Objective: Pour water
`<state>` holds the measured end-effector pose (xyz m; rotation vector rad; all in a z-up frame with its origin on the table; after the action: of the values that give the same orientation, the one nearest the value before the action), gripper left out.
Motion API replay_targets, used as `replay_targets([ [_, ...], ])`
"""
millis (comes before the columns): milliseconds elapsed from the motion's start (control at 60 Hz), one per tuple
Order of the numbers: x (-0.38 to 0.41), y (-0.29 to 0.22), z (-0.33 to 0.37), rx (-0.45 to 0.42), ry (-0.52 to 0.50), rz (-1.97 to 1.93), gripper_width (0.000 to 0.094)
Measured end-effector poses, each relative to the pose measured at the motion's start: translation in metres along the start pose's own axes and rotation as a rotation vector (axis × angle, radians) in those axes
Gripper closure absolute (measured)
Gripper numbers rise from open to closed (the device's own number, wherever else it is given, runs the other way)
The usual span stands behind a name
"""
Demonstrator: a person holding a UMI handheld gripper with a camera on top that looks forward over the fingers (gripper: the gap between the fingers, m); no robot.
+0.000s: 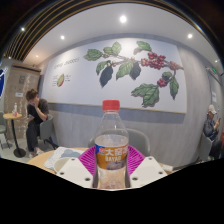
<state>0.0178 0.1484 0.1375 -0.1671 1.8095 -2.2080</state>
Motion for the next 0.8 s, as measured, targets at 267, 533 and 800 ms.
replay_targets([
  [267, -0.022, 0.004, 0.005, -0.004, -0.029, -0.075, 0.0576],
  [533, -0.026, 0.003, 0.009, 0.023, -0.023, -0.075, 0.0370],
  [800, -0.030, 0.016, 0.075, 0.071, -0.038, -0.106, 0.0093],
])
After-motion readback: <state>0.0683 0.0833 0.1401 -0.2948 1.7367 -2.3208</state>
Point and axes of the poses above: the point between the fingertips, and its own axes, seen from behind it with the camera up: x to the left, y down, z backward, against the way the camera looks, the point moved 6 cm from there along z, backward, against the way the camera looks, and after that the axes turned 10 degrees about x, right-handed, at the moved point
